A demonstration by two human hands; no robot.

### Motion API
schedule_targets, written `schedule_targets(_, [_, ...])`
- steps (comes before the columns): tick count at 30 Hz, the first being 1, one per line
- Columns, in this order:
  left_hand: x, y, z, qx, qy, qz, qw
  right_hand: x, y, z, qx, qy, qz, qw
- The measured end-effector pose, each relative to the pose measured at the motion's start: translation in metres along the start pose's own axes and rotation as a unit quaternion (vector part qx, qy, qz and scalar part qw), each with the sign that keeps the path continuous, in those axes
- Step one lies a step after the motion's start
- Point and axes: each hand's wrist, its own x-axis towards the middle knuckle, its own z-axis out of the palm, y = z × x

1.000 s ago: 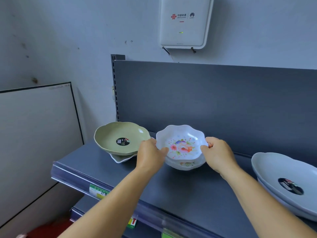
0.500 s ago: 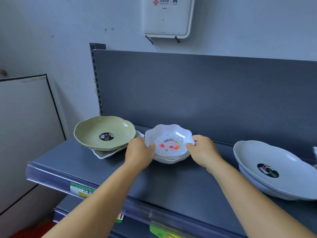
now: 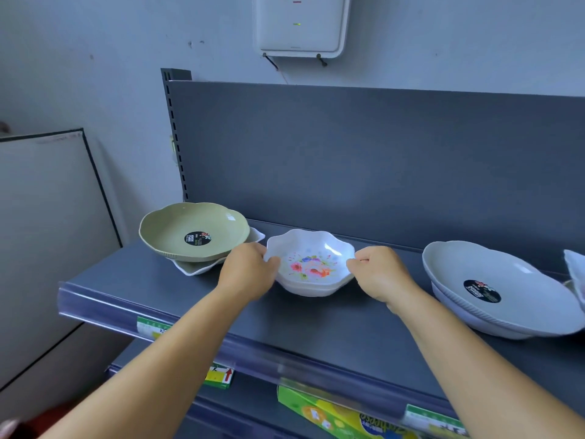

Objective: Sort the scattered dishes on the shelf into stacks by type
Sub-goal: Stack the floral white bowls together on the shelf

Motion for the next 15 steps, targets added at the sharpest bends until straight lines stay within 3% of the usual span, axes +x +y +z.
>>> schedule_targets(9, [-0.002, 0.003, -0.001, 0.047, 0.020, 0.015, 0.999, -0.015, -0.005, 0.001, -0.124, 0.005, -0.011, 0.992])
schedule_targets(15, [-0.015, 0.003, -0.015, 0.156, 0.048, 0.070, 0.984, -0.023, -0.023, 0.004, -0.190, -0.002, -0.057, 0.980])
